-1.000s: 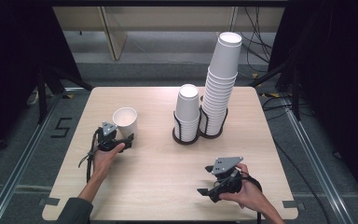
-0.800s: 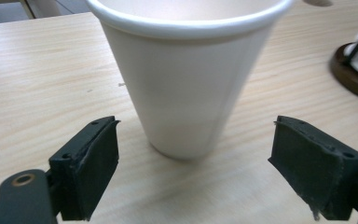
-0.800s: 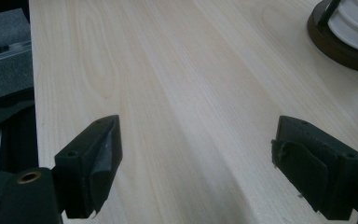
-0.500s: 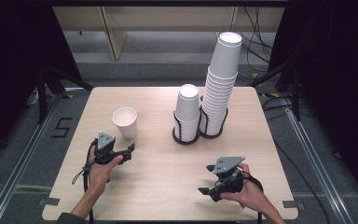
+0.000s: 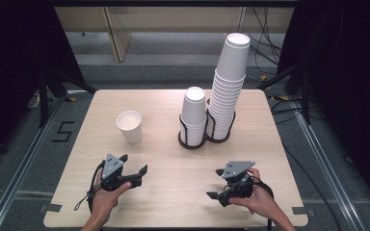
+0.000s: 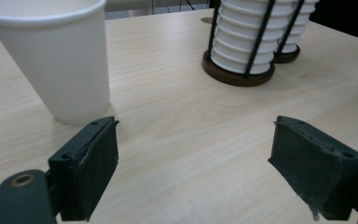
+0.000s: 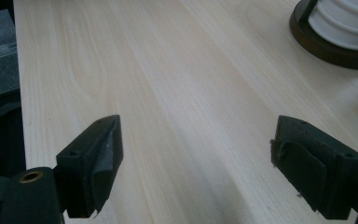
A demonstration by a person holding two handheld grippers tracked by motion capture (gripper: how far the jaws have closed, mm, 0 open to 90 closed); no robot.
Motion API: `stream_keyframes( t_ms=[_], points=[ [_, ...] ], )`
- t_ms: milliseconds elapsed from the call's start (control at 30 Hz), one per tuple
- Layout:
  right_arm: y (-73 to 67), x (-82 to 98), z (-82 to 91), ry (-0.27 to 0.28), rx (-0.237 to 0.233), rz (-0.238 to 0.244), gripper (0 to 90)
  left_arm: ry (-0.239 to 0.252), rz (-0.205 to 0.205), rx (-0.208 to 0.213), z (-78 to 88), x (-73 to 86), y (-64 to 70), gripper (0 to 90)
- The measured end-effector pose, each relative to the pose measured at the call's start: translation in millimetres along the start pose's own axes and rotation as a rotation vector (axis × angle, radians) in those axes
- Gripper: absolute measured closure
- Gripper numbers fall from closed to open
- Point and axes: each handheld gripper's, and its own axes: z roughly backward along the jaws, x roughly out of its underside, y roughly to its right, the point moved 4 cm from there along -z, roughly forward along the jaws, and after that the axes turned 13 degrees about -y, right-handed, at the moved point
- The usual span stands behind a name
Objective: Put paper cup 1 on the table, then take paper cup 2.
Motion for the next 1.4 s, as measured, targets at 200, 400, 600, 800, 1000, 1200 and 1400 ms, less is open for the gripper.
stream_keyframes(
  t_ms=[200, 400, 600, 800, 1000, 1200, 1400],
  points=[
    [4.7, 2.0, 1.8, 0.015, 0.016, -0.015, 17.4, -0.012, -0.017, 0.036, 5.1, 13.2, 14.9, 14.5],
    [10.6, 4.7, 3.9, 0.025, 0.029, -0.045, 17.4, -0.008, -0.04, 0.053, 14.7, 19.3, 27.8, 14.5],
    [16.2, 7.1, 7.4, 0.037, 0.048, -0.074, 17.4, -0.023, -0.073, 0.08, 17.1, 25.4, 41.9, 14.5],
    [21.8, 9.4, 10.9, 0.055, 0.062, -0.111, 17.4, -0.007, -0.093, 0.093, 21.4, 26.2, 49.8, 14.5],
    [26.6, 9.1, 16.4, 0.087, 0.087, -0.151, 17.3, 0.001, -0.096, 0.094, 22.6, 26.6, 51.0, 14.5],
    [32.4, 4.5, 27.9, 0.116, 0.114, -0.175, 17.2, -0.01, -0.105, 0.088, 22.7, 26.7, 50.3, 14.5],
    [45.4, -2.5, 47.0, 0.162, 0.168, -0.209, 17.2, -0.008, -0.108, 0.093, 21.2, 26.9, 50.3, 14.5]
  ],
)
